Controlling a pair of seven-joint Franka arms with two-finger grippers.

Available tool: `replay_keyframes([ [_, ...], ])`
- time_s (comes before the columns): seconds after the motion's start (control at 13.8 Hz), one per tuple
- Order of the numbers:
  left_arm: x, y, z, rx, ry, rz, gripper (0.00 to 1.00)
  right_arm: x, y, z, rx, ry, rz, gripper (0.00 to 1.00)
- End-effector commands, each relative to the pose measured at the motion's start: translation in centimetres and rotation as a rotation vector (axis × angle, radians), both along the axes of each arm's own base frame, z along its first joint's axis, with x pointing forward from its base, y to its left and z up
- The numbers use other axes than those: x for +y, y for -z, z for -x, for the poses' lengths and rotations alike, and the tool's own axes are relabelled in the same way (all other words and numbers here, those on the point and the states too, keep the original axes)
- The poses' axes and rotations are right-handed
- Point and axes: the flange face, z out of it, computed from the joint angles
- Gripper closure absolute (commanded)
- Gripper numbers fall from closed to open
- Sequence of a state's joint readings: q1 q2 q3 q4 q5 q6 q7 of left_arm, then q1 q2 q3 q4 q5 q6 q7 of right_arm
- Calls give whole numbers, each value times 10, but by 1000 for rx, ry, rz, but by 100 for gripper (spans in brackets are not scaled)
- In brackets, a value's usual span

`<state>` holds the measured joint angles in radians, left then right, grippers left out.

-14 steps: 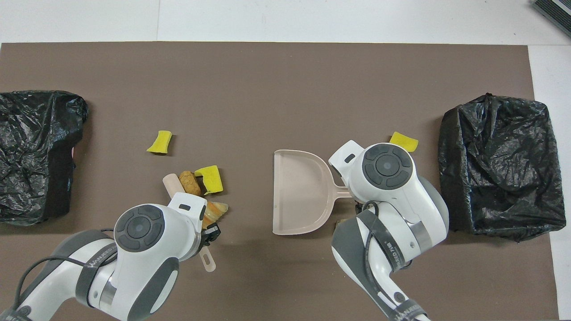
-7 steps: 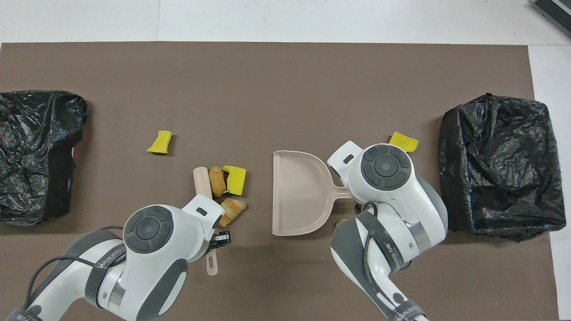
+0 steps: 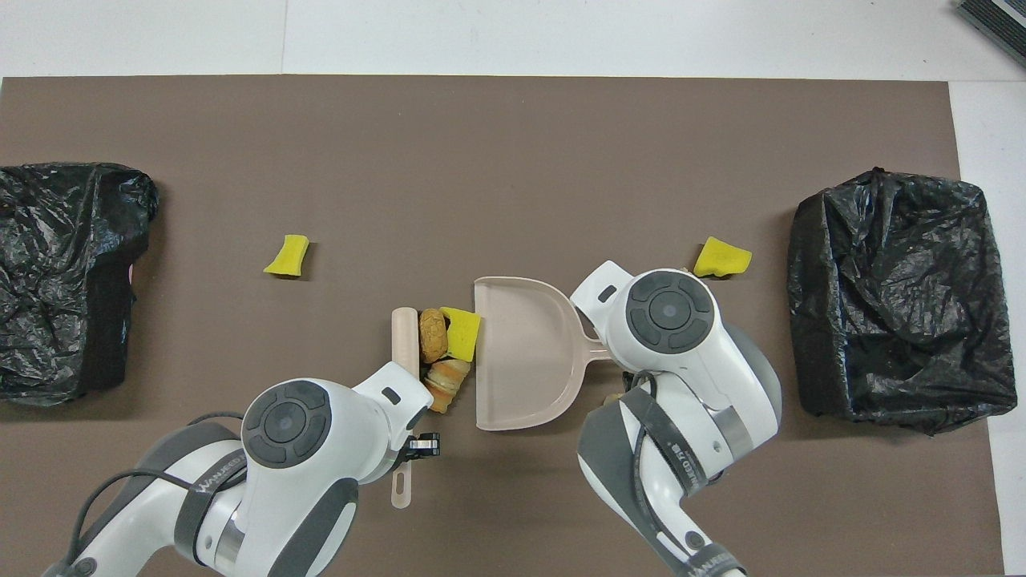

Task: Sweep and dump trash in bin
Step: 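Sweep bread and sponge pieces toward the dustpan with the left gripper's brush, then push the swept pieces into the dustpan with the brush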

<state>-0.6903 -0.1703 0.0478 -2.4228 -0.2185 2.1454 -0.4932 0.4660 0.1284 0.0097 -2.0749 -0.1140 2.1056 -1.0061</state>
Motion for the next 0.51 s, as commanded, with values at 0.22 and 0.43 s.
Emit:
replay_keyframes([
  [0.22,-31,-8,12,-7,59,29,100,24,15,6,-16,9,-14,100],
  [0.43,-46,-17,13,-26,77,44,100,24,16,6,-17,14,-13,100],
])
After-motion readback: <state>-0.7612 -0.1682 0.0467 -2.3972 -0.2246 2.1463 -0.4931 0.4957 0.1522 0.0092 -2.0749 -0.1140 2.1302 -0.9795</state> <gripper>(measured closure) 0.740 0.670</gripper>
